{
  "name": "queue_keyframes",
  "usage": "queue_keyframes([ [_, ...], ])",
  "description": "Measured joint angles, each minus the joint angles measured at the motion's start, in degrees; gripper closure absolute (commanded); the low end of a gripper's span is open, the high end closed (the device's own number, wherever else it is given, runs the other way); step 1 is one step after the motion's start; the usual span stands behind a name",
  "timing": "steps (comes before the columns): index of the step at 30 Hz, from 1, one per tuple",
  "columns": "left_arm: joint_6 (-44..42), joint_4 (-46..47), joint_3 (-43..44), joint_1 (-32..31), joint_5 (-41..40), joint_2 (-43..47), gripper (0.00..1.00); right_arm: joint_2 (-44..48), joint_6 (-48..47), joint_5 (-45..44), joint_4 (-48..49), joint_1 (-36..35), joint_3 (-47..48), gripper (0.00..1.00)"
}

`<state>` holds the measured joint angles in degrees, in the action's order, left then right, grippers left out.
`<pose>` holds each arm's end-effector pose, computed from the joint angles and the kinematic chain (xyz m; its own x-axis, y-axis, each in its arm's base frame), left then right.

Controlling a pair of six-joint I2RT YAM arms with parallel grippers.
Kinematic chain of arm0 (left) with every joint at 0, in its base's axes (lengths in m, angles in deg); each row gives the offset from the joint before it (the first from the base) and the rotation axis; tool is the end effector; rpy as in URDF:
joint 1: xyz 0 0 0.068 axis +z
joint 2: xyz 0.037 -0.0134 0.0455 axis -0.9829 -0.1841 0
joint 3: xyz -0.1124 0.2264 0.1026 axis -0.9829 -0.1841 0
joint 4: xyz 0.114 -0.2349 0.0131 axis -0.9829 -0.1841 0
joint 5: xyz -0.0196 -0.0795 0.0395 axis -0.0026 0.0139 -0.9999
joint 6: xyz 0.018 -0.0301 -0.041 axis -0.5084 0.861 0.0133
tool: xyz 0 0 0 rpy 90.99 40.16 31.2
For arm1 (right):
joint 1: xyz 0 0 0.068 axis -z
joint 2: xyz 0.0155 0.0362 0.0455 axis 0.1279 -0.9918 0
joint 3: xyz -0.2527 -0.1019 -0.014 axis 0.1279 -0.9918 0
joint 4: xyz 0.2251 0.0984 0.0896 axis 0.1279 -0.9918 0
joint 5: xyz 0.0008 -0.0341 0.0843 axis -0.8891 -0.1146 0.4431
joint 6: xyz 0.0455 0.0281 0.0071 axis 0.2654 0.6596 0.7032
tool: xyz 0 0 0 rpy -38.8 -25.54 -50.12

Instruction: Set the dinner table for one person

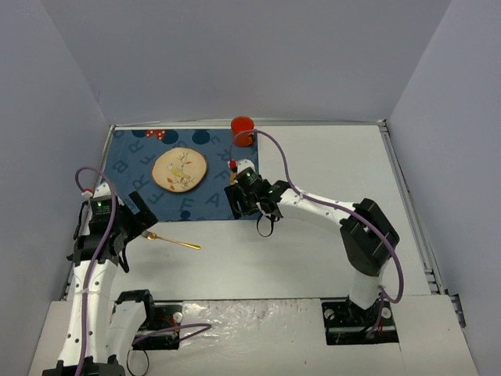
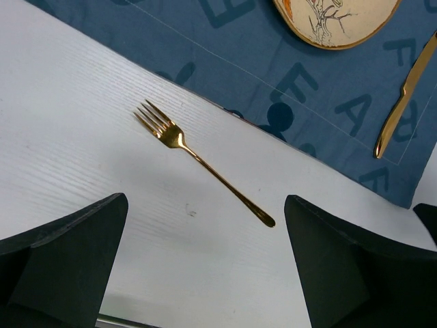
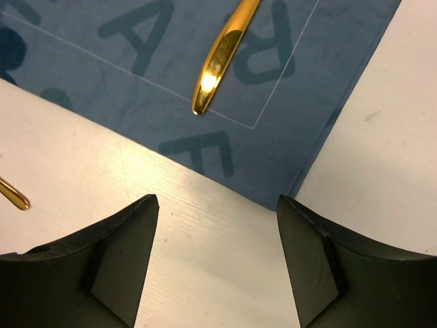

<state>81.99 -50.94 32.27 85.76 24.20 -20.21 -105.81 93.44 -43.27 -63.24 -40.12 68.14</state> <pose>0.1543 0.0146 0.2893 -0.5067 -0.5947 -0.6241 -0.3860 0.8039 -0.4526 0.2774 0.2978 0.2316 -0.5973 -0.2065 -0.7750 -0.5325 0.8247 0.1907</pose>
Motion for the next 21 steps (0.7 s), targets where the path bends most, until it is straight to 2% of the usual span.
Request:
queue_keyframes([
  [6,7.5,-0.4,-6.7,-1.3,-2.3,1.2,0.03,9.1,-0.9,-1.3,4.8,0.3,-8.6,0.33],
  [12,14.7,1.3,-11.4,-3.0,-4.8,-3.6,0.03,20.7,-1.2,-2.5,9.0,0.6,-13.2,0.32],
  [18,21.8,4.0,-11.5,-11.6,-10.0,-12.2,0.03,24.4,-1.1,-3.6,10.7,0.6,-17.3,0.26],
  [21,24.6,4.5,-10.4,-14.7,-11.9,-16.4,0.04,24.5,-1.1,-4.0,10.7,0.8,-19.2,0.2],
])
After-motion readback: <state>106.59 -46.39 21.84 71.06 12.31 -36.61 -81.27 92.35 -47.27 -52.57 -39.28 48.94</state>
